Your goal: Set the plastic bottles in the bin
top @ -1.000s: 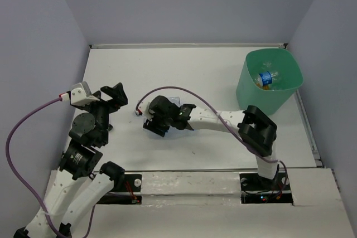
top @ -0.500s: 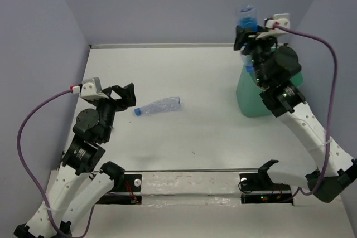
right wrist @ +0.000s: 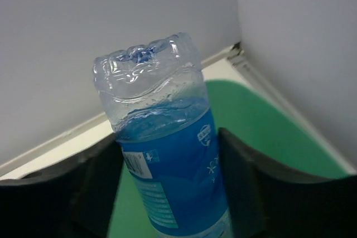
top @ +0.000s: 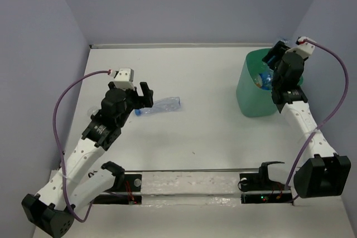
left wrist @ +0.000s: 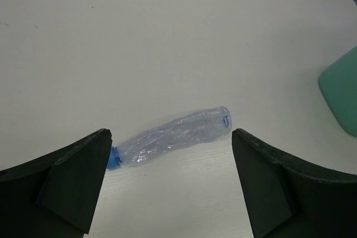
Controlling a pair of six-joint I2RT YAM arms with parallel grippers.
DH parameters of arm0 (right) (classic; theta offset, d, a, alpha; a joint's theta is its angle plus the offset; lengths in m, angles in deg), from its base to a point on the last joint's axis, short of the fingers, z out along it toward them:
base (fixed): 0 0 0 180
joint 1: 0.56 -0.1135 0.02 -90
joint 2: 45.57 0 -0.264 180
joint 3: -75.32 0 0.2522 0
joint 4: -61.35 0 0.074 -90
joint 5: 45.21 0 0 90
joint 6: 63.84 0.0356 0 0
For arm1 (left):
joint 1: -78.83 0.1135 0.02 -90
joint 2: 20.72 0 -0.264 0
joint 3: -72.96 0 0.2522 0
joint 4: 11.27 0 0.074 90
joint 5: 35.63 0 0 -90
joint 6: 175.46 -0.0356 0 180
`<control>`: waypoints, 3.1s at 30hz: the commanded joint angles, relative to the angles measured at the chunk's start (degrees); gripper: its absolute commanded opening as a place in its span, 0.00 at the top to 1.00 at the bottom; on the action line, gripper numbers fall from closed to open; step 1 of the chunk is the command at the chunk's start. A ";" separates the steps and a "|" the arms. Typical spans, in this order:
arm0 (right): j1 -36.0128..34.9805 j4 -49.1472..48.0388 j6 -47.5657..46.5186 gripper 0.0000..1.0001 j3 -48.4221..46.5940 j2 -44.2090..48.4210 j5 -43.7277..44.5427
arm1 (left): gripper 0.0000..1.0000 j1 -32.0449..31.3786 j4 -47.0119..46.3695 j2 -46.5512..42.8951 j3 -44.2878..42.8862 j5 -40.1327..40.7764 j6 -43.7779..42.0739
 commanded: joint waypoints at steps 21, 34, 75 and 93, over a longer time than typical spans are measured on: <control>-1.43 5.85 19.35 0.08 8.82 24.30 -43.05 | 0.01 0.10 -1.00 21.37 -6.49 -12.07 -12.33; -8.11 12.77 15.58 0.08 10.50 33.97 -46.67 | 0.01 -0.87 1.18 40.62 -11.93 -15.16 -20.24; -28.41 -8.75 17.77 0.00 13.49 5.14 -51.96 | 0.82 -5.61 -18.74 28.42 -9.48 -63.92 -2.59; -28.94 0.55 1.88 0.97 -0.74 14.81 -6.94 | 0.01 -6.84 -15.95 10.85 -8.95 -54.12 -3.02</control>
